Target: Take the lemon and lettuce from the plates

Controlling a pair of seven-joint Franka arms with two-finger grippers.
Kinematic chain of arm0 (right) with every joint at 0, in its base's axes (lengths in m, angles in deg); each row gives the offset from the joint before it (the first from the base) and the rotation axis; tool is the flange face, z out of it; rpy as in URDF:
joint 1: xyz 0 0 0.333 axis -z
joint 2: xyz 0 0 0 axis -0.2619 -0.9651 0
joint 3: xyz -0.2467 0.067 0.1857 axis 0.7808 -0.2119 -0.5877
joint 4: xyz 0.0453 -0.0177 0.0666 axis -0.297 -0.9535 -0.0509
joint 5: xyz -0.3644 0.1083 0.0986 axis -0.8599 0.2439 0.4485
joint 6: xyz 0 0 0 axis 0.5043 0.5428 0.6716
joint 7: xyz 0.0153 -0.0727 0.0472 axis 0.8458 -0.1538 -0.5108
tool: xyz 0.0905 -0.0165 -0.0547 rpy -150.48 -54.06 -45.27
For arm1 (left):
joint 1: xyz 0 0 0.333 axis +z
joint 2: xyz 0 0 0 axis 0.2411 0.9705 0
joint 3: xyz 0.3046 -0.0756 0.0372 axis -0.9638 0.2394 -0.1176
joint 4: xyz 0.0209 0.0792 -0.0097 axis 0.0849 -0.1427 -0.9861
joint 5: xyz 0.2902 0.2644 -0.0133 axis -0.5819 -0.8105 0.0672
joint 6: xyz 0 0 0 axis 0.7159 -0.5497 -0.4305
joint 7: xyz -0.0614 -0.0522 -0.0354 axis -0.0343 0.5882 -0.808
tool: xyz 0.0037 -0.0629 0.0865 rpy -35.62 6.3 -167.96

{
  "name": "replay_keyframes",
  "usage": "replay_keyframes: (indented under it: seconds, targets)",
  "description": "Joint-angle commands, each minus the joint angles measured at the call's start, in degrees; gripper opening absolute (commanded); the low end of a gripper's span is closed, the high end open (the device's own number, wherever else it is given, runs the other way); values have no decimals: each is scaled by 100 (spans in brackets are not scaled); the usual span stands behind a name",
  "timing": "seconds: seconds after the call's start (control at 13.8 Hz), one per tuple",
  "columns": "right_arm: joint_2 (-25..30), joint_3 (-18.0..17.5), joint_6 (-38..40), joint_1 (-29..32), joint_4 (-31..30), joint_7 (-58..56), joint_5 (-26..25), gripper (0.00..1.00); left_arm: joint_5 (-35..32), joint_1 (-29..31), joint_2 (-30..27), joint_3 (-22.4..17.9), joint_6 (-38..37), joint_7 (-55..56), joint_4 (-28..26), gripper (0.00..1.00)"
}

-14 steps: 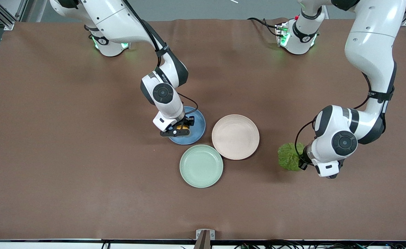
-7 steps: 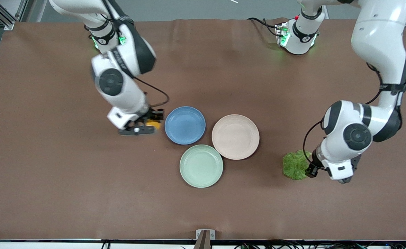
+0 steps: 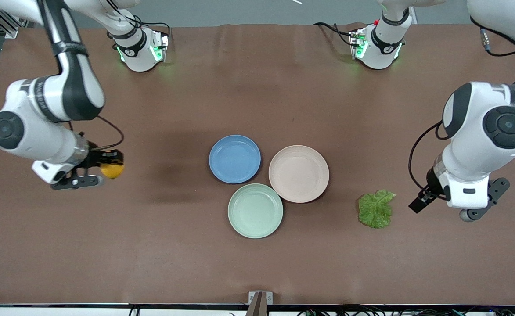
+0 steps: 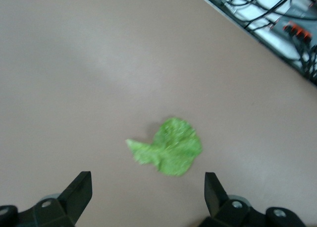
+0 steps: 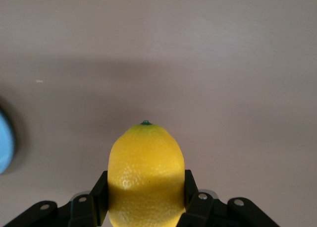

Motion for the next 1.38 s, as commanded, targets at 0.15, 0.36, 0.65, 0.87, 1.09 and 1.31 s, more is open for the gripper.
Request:
replay_keyframes:
  seconds: [0.15, 0.36, 0.65, 0.87, 1.09, 1.31]
  targets:
    - [-139, -138, -1565, 638, -1184, -354, -234, 20, 201, 47, -419, 54, -1333, -955, 418, 100]
    - [-490, -138, -2788, 656, -1792, -345, -234, 20, 456, 47, -1025, -25, -1649, -2062, 357, 100]
    - [-860, -147, -3090, 753, -1838, -336, -225, 21, 491, 56, -1571, -121, -2256, -2818, 278, 100]
    - [-878, -138, -3081, 762, -1838, -336, -225, 38, 719, 65, -1958, -384, -2283, -3530, -64, 100]
    - [-773, -138, -2845, 762, -1803, -284, -225, 100, 1036, 47, -2212, -684, -2249, -4268, -336, 100]
    - [-37, -138, -1671, 762, -1514, -275, -225, 100, 1107, 47, -2397, -755, -2038, -4515, -635, 100]
